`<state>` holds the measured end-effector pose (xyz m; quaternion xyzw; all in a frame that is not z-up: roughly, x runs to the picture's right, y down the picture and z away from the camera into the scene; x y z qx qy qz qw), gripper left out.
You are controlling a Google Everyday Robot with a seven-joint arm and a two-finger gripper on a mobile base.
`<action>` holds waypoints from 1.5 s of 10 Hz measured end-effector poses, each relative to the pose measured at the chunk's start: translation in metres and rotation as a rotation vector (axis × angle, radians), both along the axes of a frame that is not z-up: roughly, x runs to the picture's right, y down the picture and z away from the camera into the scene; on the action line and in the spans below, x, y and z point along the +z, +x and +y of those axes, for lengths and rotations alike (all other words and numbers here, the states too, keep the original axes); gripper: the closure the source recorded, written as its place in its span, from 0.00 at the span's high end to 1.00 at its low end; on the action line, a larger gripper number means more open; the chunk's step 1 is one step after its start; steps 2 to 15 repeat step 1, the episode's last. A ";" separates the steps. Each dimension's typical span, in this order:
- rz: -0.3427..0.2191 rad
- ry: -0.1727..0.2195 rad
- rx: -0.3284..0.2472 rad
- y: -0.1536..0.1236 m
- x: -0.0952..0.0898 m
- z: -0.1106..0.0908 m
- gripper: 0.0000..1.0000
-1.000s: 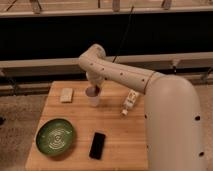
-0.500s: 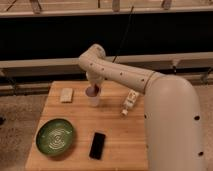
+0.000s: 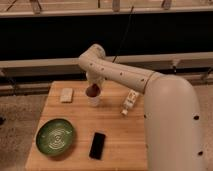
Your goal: Place the pepper in the ceramic cup
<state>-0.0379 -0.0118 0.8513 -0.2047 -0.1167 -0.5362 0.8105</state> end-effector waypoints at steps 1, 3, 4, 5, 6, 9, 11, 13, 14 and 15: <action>-0.001 0.000 -0.001 0.000 0.000 0.000 0.78; -0.001 0.000 -0.001 0.000 0.000 0.000 0.78; -0.001 0.000 -0.001 0.000 0.000 0.000 0.78; -0.001 0.000 -0.001 0.000 0.000 0.000 0.78; -0.001 0.000 -0.001 0.000 0.000 0.000 0.78; -0.001 0.000 -0.001 0.000 0.000 0.000 0.78; -0.001 0.000 -0.001 0.000 0.000 0.000 0.78; -0.001 0.000 -0.001 0.000 0.000 0.000 0.78; -0.001 0.000 -0.001 0.000 0.000 0.000 0.78; -0.001 0.000 -0.001 0.000 0.000 0.000 0.78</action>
